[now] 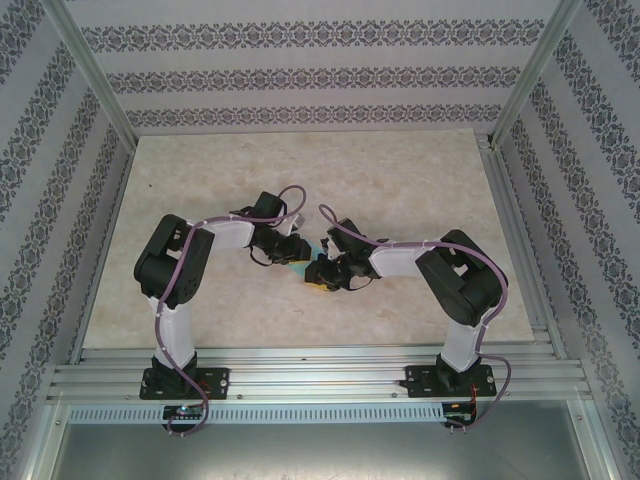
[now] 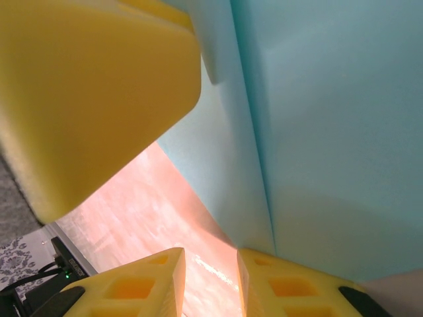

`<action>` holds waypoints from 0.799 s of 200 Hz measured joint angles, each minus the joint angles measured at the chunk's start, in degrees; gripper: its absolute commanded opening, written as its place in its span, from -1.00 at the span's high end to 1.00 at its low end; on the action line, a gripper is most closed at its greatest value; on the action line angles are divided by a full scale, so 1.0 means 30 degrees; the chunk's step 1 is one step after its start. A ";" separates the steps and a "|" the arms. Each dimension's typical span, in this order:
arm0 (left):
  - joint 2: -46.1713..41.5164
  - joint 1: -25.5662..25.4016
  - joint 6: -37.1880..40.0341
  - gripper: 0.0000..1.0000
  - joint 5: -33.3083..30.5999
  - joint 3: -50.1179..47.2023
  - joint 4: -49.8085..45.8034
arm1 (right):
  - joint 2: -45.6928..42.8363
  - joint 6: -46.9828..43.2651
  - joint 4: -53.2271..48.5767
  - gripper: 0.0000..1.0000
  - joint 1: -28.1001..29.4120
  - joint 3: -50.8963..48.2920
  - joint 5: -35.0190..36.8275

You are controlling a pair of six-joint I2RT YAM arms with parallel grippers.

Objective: Fold a paper plane with a square sheet of paper (fold left side to right side)

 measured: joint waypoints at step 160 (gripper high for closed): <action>-0.0357 0.0000 0.0204 0.42 -0.0342 -0.0444 0.0080 | -0.1362 -0.0452 -0.0860 0.73 -0.0576 -0.0182 0.0787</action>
